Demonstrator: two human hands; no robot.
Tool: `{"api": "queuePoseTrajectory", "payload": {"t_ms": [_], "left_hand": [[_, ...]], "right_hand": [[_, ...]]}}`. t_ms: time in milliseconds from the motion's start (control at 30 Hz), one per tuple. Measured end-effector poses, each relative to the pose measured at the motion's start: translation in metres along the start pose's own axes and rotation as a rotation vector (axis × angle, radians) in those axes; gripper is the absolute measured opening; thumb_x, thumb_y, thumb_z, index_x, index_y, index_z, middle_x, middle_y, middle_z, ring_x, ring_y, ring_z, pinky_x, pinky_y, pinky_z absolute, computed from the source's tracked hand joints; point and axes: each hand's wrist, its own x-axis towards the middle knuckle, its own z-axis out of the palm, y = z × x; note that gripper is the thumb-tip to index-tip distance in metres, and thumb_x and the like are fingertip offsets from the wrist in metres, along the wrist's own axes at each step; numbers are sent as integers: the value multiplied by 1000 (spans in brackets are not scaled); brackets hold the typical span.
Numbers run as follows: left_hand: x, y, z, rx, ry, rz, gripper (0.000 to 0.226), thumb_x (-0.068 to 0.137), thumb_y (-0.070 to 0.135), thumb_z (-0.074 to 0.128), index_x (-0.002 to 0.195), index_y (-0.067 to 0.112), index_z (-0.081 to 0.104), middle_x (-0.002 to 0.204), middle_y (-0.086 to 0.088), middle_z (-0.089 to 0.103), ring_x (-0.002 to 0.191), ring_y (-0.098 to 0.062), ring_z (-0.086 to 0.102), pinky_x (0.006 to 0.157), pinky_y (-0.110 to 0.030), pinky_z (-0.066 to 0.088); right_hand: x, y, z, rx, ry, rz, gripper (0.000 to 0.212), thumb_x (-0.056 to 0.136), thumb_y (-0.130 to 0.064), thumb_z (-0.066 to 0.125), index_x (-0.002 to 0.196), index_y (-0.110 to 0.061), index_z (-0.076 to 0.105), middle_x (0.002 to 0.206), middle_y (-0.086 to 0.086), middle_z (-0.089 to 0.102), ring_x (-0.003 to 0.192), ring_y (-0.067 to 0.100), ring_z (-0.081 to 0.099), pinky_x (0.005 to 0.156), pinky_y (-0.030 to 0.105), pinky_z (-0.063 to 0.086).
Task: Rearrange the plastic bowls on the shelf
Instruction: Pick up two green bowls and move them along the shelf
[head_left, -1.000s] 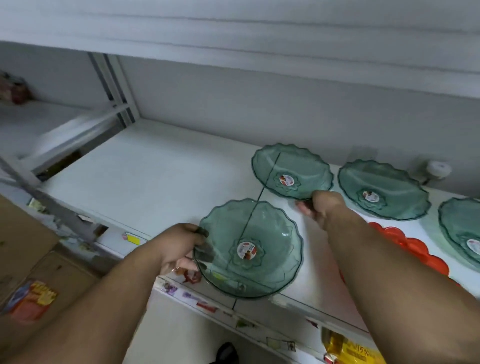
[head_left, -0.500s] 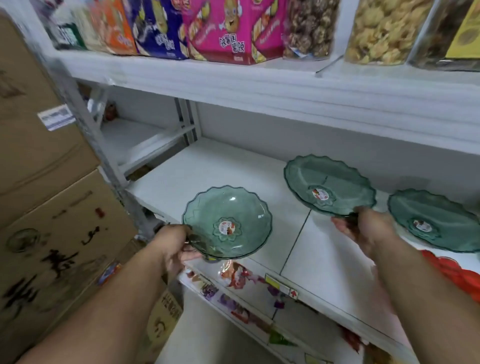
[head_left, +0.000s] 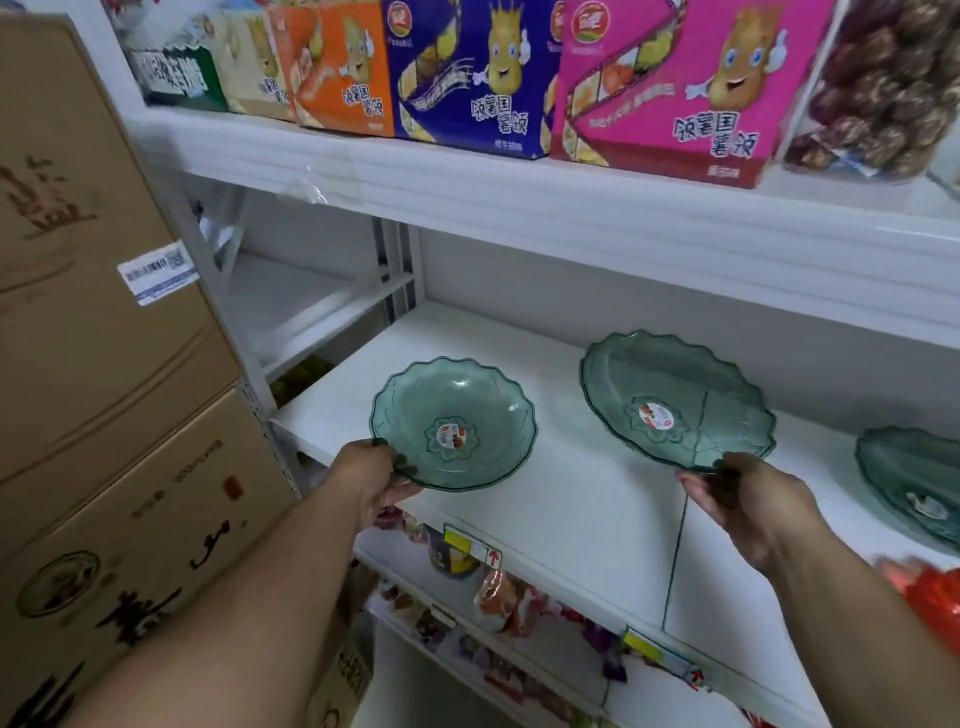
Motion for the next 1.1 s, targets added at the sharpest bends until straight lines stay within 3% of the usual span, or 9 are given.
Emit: {"api": "queuePoseTrajectory", "payload": {"t_ms": [100,167,300,433,533,667,800,1100], "left_hand": [[19,8,0,-30,-8,5,23,97,-7,40,111,-2,58,99,-19,70,82,-31,71,57,-38,63],[28,11,3,-52,-10,22,21,97,-7,41,109,-1,58,99,-19,69,84,-32,71,60,-39,63],[50,18,8,-96,-4,62,20,98,-6,41,94,4,58,94,-17,69,83,-30,70,65,-39,63],[84,26,7,-151,9,54,18,98,-5,44,99,4,59,101,-18,69,94,-35,71,65,-40,63],[118,31,9,-191,5,69,20,99,-4,44,109,2,59,109,-20,68,103,-39,69,75,-45,61],[160,38,14,-218,-9,88,18,99,-2,45,97,7,60,97,-17,69,99,-39,69,82,-48,58],[200,46,22,-253,-24,105,18,101,4,45,109,7,61,104,-17,69,98,-36,70,88,-50,57],[258,61,41,-245,-33,112,18,100,6,48,113,10,60,94,-12,69,96,-33,70,87,-47,58]], "right_hand": [[5,-3,17,-2,-23,-18,17,96,-3,47,94,6,62,69,16,77,72,27,76,66,32,64],[12,-3,27,-33,-33,-36,17,96,-2,48,93,5,63,70,17,77,68,26,76,64,30,64],[30,1,46,-145,-13,-61,19,95,-5,50,98,7,64,83,23,77,81,34,73,67,32,63],[45,7,70,-201,17,-72,20,96,-7,52,101,9,64,90,27,75,78,35,72,64,30,64],[60,12,95,-190,26,-101,20,96,-7,52,101,9,63,91,28,74,73,32,70,62,28,63],[79,26,130,-164,24,-130,19,95,-5,53,104,8,64,94,28,73,70,31,69,61,27,63],[104,34,159,-168,8,-136,22,93,-6,54,105,7,67,87,23,77,69,30,71,64,29,63],[150,48,204,-195,-36,-116,21,94,-5,53,104,6,68,88,24,77,69,27,71,64,30,63]]}}
